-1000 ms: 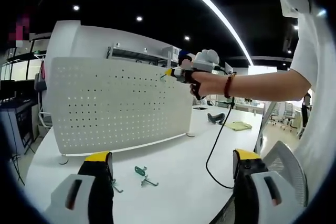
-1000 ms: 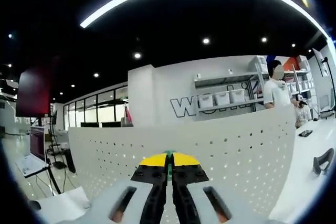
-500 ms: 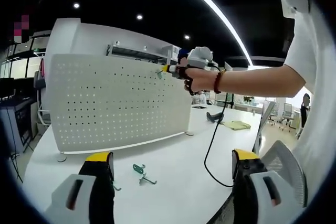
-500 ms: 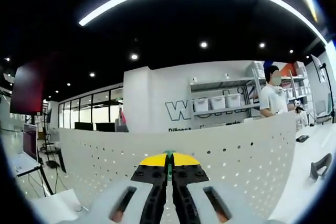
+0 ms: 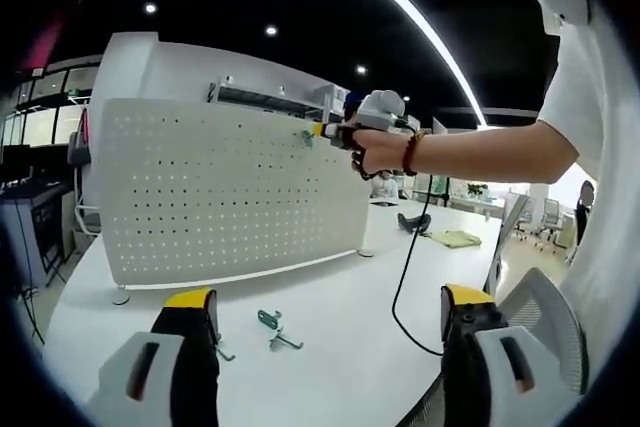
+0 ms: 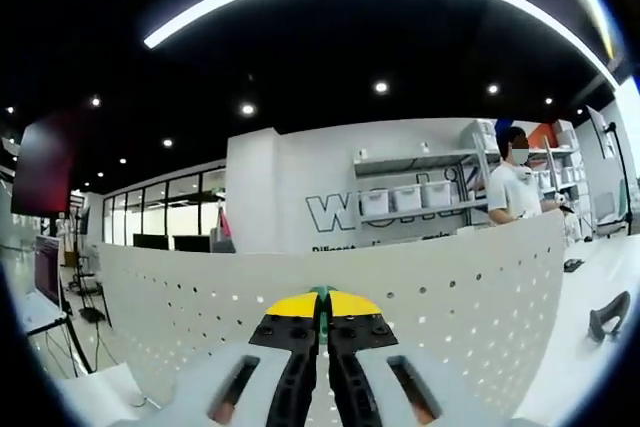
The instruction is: Insert the hook assembly into the mounting plate slot until the hook locks in place.
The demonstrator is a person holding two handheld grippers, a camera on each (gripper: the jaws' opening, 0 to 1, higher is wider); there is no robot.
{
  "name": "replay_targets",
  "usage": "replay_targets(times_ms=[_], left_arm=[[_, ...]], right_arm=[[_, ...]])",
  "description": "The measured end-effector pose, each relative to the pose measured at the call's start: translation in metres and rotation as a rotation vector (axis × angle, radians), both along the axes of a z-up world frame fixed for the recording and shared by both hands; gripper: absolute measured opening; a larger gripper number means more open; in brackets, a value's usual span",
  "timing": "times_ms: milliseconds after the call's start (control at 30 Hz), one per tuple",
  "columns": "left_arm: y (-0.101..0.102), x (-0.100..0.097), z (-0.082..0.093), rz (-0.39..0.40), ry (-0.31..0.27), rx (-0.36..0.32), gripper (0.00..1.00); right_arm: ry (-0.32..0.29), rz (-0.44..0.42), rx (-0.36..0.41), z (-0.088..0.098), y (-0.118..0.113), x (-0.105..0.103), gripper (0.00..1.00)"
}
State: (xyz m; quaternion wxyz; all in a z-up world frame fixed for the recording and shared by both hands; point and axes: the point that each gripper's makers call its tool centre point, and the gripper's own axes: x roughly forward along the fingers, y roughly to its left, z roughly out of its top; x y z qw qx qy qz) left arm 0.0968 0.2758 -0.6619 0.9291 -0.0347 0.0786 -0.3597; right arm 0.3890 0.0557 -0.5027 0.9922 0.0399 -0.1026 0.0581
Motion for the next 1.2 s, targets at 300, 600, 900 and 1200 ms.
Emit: replay_targets(times_ms=[300,600,900,1200], left_arm=[[0.003,0.001,-0.003,0.009,0.009,-0.005,0.94],[0.007,0.001,-0.004,0.014,0.012,-0.005,0.93],[0.007,0.001,-0.003,0.013,0.01,-0.009,0.92],[0.009,0.002,-0.003,0.009,0.014,-0.012,0.91]], right_arm=[[-0.007,0.001,0.015,-0.003,0.009,0.001,0.0],[-0.012,-0.046,-0.005,-0.003,0.003,-0.001,0.0],[-0.056,-0.047,0.007,0.005,0.002,-0.001,0.0],[-0.055,-0.071,0.012,0.0,0.007,0.002,0.0]])
